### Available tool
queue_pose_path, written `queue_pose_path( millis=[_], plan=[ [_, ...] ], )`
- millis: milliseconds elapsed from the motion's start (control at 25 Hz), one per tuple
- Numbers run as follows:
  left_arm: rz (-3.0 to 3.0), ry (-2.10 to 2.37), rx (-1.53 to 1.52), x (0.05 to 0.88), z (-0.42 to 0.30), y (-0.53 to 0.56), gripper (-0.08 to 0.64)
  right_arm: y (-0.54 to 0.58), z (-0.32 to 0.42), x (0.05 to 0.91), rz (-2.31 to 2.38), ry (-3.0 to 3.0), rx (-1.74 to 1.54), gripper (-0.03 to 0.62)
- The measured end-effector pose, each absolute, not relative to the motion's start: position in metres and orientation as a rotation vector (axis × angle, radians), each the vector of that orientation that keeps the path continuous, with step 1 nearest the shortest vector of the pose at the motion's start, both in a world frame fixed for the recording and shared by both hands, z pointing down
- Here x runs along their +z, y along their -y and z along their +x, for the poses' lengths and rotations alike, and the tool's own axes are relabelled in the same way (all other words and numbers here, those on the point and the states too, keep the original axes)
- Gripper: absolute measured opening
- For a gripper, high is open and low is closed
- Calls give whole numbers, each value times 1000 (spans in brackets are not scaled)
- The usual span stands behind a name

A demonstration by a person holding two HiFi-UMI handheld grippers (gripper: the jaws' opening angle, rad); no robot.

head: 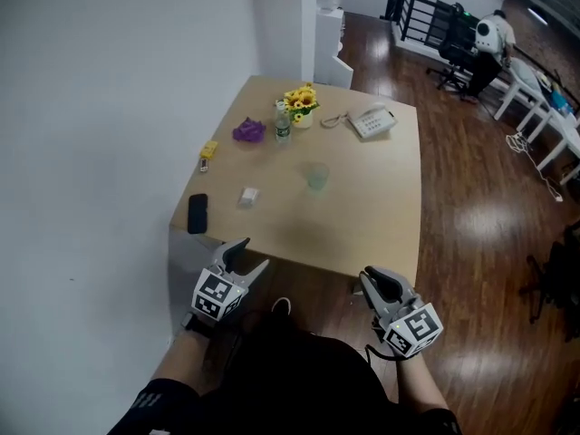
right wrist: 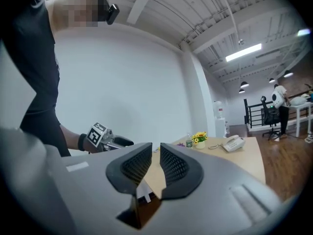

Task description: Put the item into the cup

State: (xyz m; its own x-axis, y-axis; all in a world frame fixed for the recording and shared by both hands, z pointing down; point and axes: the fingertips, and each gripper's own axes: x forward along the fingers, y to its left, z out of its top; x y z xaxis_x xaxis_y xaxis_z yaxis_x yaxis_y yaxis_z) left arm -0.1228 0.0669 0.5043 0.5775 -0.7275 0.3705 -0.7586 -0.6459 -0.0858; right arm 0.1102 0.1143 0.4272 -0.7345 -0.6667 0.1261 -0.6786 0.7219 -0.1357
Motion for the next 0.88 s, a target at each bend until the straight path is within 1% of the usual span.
queue_pose_path(
  millis=[160, 360, 640, 880],
  plan=[
    [2699, 1290, 663, 521, -123, -47, 256, -94, 114, 431, 1127, 2842, 277, 60],
    [2634, 1332, 693, 548, -145, 1, 256, -55, 110, 438, 1135, 2819, 277, 60],
    [2494, 1337, 834, 608, -201, 95, 255, 22, 102, 440, 1179, 2779, 331, 60],
    [2375, 1257, 979, 674, -248, 152, 229, 100, 75, 442, 1190, 2739, 350, 60]
  ],
)
